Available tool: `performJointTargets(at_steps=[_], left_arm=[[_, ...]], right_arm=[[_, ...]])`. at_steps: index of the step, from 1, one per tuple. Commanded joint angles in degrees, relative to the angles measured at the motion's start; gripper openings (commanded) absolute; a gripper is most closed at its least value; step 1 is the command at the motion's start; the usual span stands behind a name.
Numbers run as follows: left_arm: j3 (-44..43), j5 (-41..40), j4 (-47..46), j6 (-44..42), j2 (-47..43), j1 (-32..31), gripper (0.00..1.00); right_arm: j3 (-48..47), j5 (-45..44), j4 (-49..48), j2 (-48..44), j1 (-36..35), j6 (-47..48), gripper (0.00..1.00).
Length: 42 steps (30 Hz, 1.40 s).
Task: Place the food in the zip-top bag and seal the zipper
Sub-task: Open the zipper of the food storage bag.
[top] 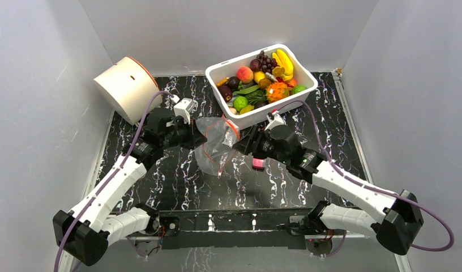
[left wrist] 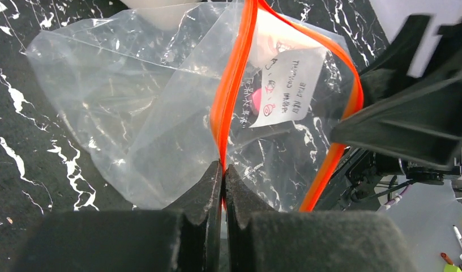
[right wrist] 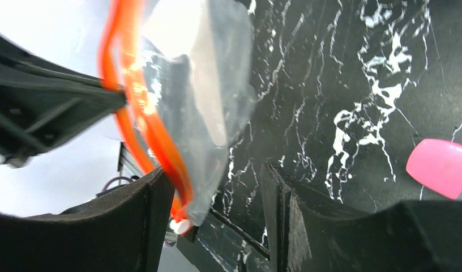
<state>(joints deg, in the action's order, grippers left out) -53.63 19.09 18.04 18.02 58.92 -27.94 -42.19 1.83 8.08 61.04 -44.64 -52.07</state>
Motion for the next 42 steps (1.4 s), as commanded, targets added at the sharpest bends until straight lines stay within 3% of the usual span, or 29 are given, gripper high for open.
performJointTargets(at_steps=[1,5,7,13,18,26,31,37,42], left_arm=[[0.2,1.0,-0.7,0.0,0.7,-0.2,0.0],[0.7,1.0,-0.6,0.3,1.1,-0.2,0.0],[1.0,0.8,-0.5,0.5,1.1,-0.2,0.0],[2.6,0.6,-1.1,1.5,1.7,-0.2,0.0],[2.5,0.5,-1.4,3.1,2.0,-0.2,0.0],[-0.4,-1.3,1.4,4.0,2.2,-0.2,0.0],[-2.7,-3.6,5.2,5.0,-0.9,-0.2,0.0],[-0.8,6.6,-2.3,14.1,-3.9,-0.2,0.0],[3.1,9.2,-8.6,20.9,-4.9,-0.2,0.0]], right_arm=[[-6.0,-3.3,2.8,-4.0,-0.4,1.9,0.54],[-8.4,-3.1,3.4,-4.5,-0.4,1.7,0.59],[-9.3,-2.6,2.6,-4.1,-0.4,1.3,0.57],[-11.8,-0.2,-2.3,-1.1,-3.1,0.1,0.18],[-15.1,-2.9,-4.8,2.2,-8.9,1.3,0.0],[-20.0,-6.9,-5.6,11.7,-14.2,6.3,0.0],[-19.6,-17.3,-2.6,16.6,-14.1,13.4,0.0],[-12.5,-20.4,-15.5,21.4,-13.5,18.7,0.0],[-9.4,-23.6,-22.0,25.5,-12.5,18.5,0.0]])
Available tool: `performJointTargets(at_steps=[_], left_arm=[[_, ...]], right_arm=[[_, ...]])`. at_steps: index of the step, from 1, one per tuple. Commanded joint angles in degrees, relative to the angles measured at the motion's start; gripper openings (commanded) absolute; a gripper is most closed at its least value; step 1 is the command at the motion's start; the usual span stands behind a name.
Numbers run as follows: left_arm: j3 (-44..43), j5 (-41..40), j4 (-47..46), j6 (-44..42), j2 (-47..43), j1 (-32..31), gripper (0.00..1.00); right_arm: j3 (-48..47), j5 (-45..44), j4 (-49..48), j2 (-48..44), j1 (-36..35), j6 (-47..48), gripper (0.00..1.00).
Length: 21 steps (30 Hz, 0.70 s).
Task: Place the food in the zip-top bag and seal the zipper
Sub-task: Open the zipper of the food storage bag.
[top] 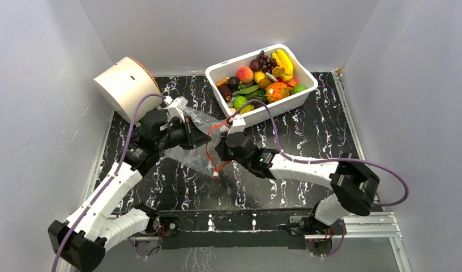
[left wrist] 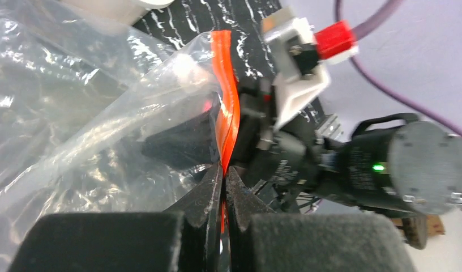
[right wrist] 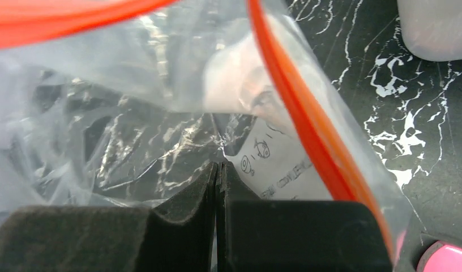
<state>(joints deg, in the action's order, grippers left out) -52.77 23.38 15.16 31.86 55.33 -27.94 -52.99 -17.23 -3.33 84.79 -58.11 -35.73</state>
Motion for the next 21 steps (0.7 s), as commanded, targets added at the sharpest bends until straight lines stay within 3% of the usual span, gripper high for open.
performJointTargets(at_steps=[1,7,10,12,13,16,21], left_arm=[[2.6,5.1,-6.3,7.8,-1.4,-0.2,0.0],[2.4,2.5,-6.7,8.7,-2.3,-0.1,0.0],[2.2,-4.5,-2.9,3.6,-3.5,-0.1,0.0],[2.3,-8.0,-0.3,-1.8,-2.0,-0.2,0.0],[3.0,-9.7,0.5,-5.0,-1.3,-0.2,0.0],[5.4,-14.7,0.5,-9.9,-0.4,-0.1,0.0],[6.2,-17.1,1.3,-13.6,0.2,-0.1,0.0]], right_arm=[[1.5,-4.3,-11.4,2.8,1.3,2.2,0.0],[0.3,-6.0,-9.7,7.6,2.2,1.1,0.0],[0.4,-6.5,-9.3,7.7,2.5,1.3,0.0],[-1.7,2.5,-9.9,6.1,2.5,5.6,0.0],[-3.8,8.4,-9.0,4.9,2.5,8.5,0.05],[-8.1,15.0,-2.2,2.1,2.5,12.0,0.23],[-9.8,16.2,2.9,-3.0,2.5,14.1,0.38]])
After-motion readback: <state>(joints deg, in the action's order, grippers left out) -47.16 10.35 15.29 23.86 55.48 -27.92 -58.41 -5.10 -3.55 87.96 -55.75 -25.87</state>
